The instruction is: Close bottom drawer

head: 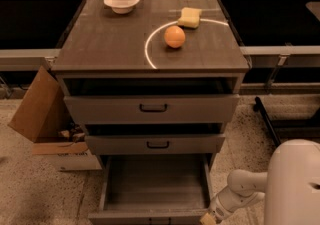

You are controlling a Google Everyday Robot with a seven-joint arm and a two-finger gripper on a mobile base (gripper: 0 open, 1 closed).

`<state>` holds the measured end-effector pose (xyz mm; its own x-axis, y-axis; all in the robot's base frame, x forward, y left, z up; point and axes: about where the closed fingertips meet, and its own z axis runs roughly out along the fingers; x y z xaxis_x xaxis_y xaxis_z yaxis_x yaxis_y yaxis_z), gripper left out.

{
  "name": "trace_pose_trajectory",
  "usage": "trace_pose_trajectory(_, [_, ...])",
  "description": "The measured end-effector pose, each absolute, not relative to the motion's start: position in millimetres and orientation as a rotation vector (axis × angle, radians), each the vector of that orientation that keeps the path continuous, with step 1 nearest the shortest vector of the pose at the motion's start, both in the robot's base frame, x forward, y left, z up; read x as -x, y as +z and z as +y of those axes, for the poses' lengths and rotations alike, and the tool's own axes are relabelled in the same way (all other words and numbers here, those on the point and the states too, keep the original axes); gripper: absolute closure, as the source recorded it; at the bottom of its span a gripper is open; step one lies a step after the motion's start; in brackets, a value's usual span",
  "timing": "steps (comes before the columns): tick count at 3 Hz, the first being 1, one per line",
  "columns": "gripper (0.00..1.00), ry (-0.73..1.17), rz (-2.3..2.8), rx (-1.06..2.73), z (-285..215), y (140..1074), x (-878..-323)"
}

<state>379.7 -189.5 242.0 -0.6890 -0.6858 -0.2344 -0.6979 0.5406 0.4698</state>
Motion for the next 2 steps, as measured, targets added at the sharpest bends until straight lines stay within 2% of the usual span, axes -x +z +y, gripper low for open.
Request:
trace_pose_trajectory(1, [1.00, 0.808, 2.824, 1.207, -196.3, 213.1, -377.5])
trace_pose_trajectory(2, [1.00, 0.807, 2.825, 1.207, -196.3, 213.0, -377.5])
